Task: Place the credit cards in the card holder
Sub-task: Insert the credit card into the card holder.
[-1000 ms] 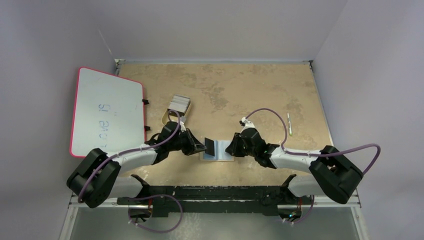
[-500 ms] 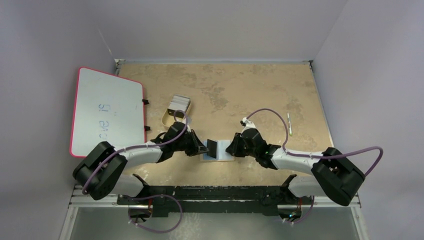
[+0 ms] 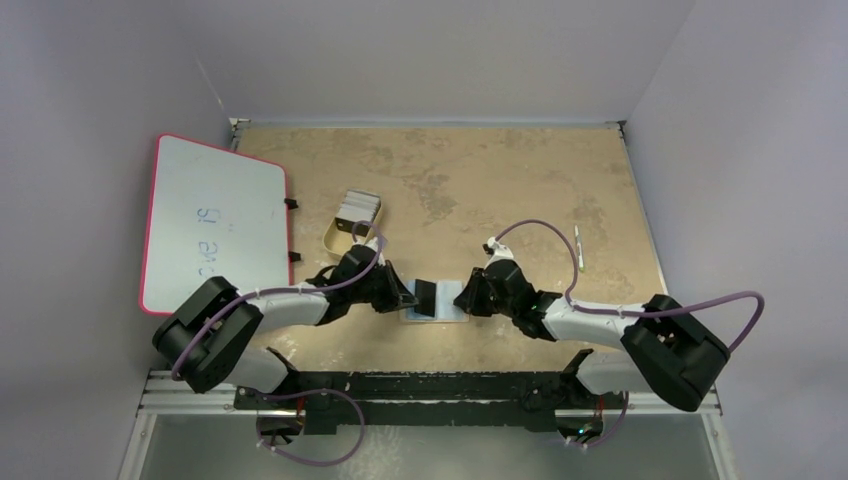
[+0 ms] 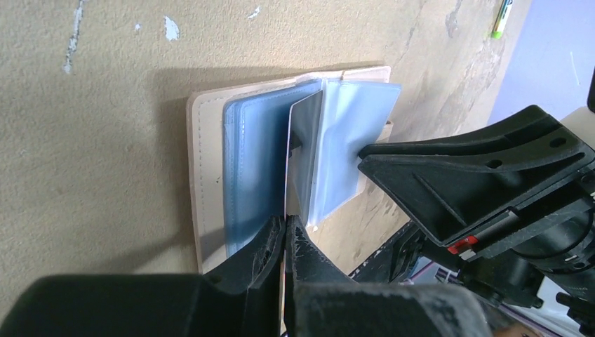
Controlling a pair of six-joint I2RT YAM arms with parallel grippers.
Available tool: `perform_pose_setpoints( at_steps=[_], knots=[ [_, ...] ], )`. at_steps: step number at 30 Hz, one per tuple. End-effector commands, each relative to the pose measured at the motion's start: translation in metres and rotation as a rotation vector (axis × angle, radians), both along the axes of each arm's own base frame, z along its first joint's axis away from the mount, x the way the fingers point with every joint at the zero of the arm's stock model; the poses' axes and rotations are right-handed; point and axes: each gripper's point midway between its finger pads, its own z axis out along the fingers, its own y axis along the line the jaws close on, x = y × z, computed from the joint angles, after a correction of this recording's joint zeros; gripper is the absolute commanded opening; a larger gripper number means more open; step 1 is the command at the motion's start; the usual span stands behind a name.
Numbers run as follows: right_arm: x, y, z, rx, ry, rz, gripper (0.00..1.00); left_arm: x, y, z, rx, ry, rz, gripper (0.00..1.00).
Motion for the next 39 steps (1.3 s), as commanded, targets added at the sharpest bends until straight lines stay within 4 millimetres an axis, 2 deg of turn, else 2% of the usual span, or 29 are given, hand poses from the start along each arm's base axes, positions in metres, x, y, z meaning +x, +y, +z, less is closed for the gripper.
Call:
perform_pose_setpoints(
  at_steps=[1,11,17,20,23,26,33,39],
  knots=[
    [0.001,-0.001,-0.004,0.008,0.000,-0.016,0.19,0.014,-0.007,0.010,0.003,-0.093,-0.017,0.00],
    [0.000,-0.002,-0.006,0.009,0.005,-0.018,0.19,0.015,-0.006,0.009,0.035,-0.107,-0.035,0.00],
    [0.000,-0.001,-0.004,0.015,0.008,-0.017,0.19,0.015,-0.006,0.031,-0.008,-0.127,-0.006,0.00],
    [-0.001,0.003,0.008,0.037,0.004,-0.005,0.19,0.017,-0.008,0.047,-0.048,-0.143,0.013,0.00],
    [0.001,0.004,0.023,0.066,-0.019,-0.010,0.19,0.018,-0.012,0.054,-0.080,-0.143,0.015,0.00],
    [0.004,0.001,0.026,0.057,-0.035,-0.027,0.19,0.019,-0.012,0.049,-0.070,-0.139,0.019,0.00],
    [0.001,0.000,0.005,0.017,0.010,-0.024,0.18,0.019,-0.019,0.040,-0.097,-0.124,0.004,0.00],
    [-0.001,-0.004,0.001,0.009,0.013,-0.032,0.18,0.016,-0.020,0.026,-0.084,-0.103,-0.019,0.00]
  ],
)
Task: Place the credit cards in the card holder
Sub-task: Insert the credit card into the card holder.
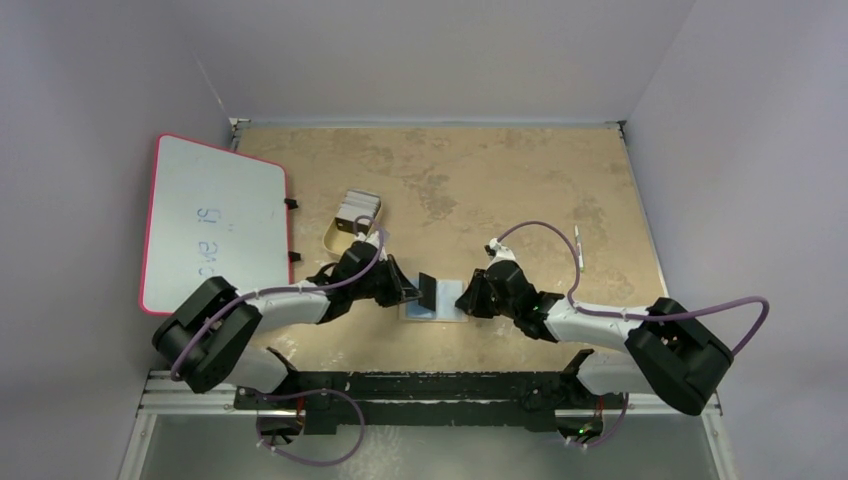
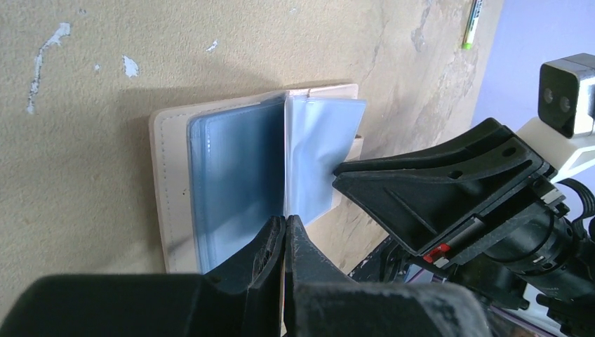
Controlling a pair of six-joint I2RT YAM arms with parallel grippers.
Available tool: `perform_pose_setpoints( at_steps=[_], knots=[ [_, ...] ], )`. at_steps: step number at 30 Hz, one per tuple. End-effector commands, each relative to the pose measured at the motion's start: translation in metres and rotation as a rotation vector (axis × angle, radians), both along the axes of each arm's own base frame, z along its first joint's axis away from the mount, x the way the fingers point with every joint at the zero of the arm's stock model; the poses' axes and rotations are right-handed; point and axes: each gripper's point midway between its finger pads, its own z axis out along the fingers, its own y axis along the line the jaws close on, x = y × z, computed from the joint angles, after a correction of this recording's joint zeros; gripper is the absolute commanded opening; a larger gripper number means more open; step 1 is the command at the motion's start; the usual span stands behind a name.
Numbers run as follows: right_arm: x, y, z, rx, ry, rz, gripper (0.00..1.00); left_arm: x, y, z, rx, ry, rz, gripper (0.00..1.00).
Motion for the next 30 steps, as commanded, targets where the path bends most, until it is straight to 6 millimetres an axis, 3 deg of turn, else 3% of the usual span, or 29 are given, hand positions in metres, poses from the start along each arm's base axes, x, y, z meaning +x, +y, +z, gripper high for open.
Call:
perform_pose_setpoints(
  at_steps=[1,12,20,30],
  knots=[
    [0.005,0.000,0.003,0.008,-0.013,-0.019,0.18,0.004,-0.013,0.008,-0.056,-0.035,-0.028,0.00],
    [0.004,0.000,0.000,0.006,-0.007,-0.015,0.18,0.000,-0.007,-0.010,0.008,-0.001,-0.040,0.00],
    [0.006,-0.005,0.001,-0.030,-0.015,-0.022,0.18,-0.006,-0.002,-0.008,0.043,0.007,-0.068,0.00],
    [0.009,-0.005,0.003,-0.052,-0.022,-0.017,0.18,0.002,-0.016,0.027,-0.057,-0.043,-0.069,0.00]
  ],
)
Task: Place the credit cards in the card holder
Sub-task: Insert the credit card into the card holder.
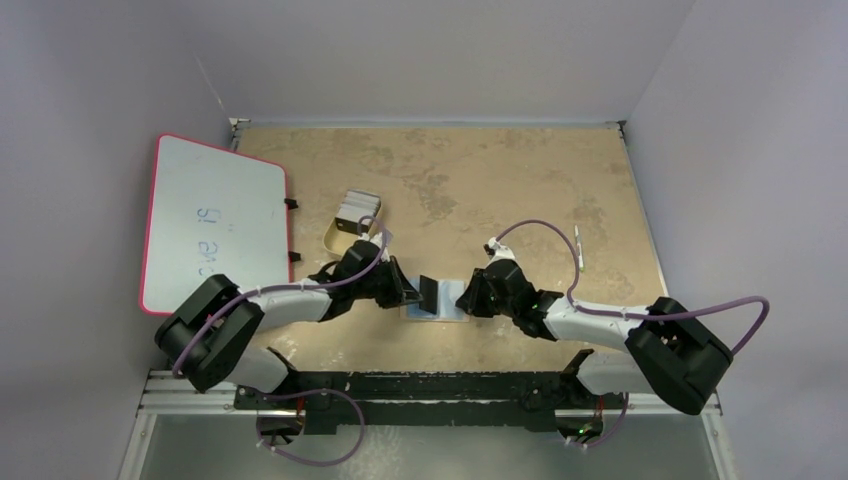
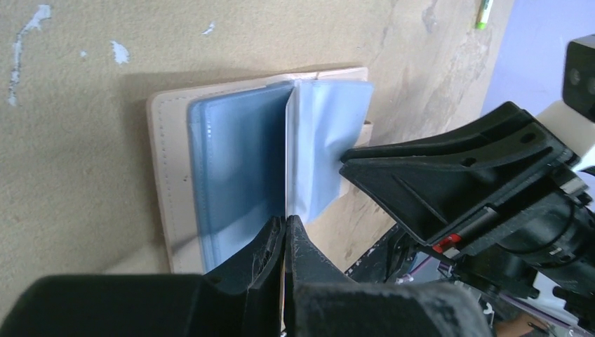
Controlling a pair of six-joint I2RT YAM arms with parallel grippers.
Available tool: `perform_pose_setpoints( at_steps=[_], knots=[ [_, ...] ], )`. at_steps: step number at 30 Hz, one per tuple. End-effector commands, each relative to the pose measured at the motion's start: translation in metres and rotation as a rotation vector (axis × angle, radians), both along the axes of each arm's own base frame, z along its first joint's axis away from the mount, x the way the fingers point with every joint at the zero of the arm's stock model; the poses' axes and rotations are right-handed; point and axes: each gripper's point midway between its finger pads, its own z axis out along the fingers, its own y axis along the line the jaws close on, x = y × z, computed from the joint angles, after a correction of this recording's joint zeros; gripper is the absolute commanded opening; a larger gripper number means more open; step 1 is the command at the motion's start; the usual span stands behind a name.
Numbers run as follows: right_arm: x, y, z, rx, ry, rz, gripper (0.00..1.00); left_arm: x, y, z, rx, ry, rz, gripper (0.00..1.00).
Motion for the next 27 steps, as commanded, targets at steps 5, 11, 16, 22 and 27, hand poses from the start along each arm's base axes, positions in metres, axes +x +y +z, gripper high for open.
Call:
perform_pose_setpoints(
  at_steps=[5,11,16,22,27],
  knots=[
    [0.007,-0.003,0.003,-0.029,-0.021,-0.016,0.19,0.012,-0.015,0.042,-0.077,-0.083,-0.015,0.00],
    [0.007,-0.003,0.003,-0.027,-0.025,-0.015,0.19,0.013,-0.019,0.037,-0.085,-0.069,-0.019,0.00],
    [0.007,-0.002,0.004,-0.020,-0.026,-0.013,0.19,0.010,-0.017,0.025,-0.061,-0.041,-0.020,0.00],
    [0.007,-0.001,0.003,-0.018,-0.024,-0.010,0.19,0.006,-0.016,0.014,-0.049,-0.011,-0.030,0.00],
    [0.007,-0.001,0.002,-0.015,-0.022,-0.010,0.19,0.002,-0.014,0.007,-0.032,0.011,-0.037,0.00]
  ],
)
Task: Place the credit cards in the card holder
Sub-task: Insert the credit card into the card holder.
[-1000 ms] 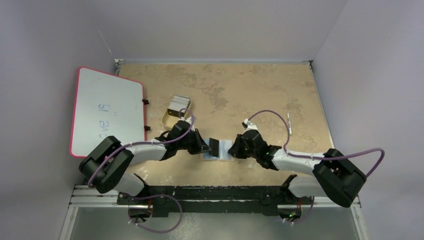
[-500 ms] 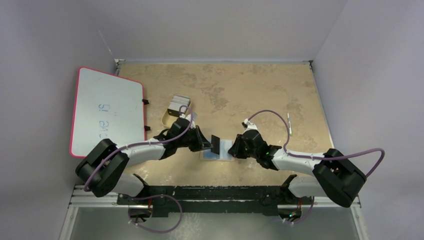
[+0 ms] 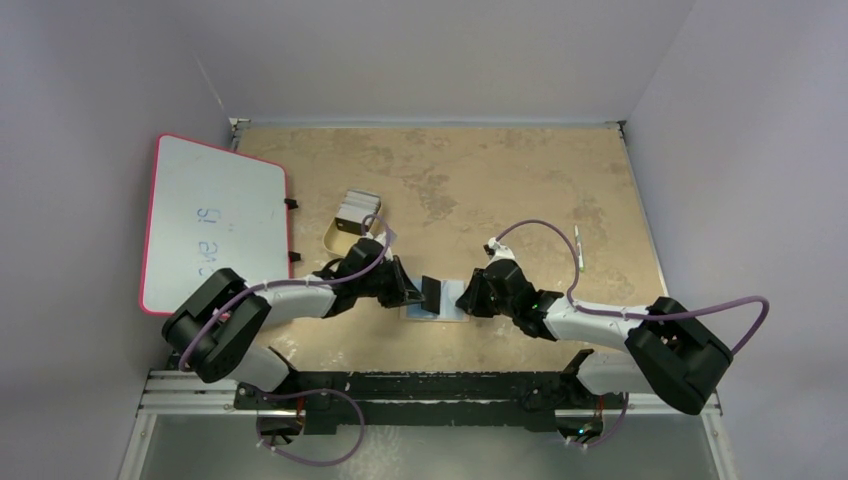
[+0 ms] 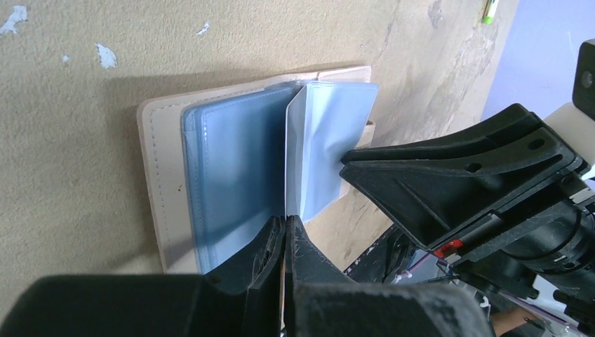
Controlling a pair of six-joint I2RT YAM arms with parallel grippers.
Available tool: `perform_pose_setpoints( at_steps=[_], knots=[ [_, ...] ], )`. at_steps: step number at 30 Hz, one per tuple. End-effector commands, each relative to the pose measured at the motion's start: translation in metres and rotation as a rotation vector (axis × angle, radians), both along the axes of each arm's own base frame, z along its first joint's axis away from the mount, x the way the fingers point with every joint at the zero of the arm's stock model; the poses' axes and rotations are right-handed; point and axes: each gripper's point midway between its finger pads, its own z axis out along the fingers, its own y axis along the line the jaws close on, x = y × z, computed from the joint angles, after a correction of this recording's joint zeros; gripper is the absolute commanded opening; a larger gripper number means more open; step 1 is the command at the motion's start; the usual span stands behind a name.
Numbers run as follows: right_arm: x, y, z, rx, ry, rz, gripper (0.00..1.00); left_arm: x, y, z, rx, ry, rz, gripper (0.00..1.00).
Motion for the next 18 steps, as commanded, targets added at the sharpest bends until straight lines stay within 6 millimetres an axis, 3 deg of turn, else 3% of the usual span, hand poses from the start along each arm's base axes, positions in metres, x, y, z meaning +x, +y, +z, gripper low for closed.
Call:
perform_pose_setpoints(
  at_steps=[1,18],
  knots=[
    [0.007,0.000,0.002,-0.014,-0.021,-0.010,0.19,0.001,-0.007,0.005,-0.019,-0.005,-0.017,0.00],
    [0.006,0.001,0.003,-0.008,-0.015,-0.008,0.22,0.000,-0.006,-0.006,-0.014,0.023,-0.001,0.00]
  ],
)
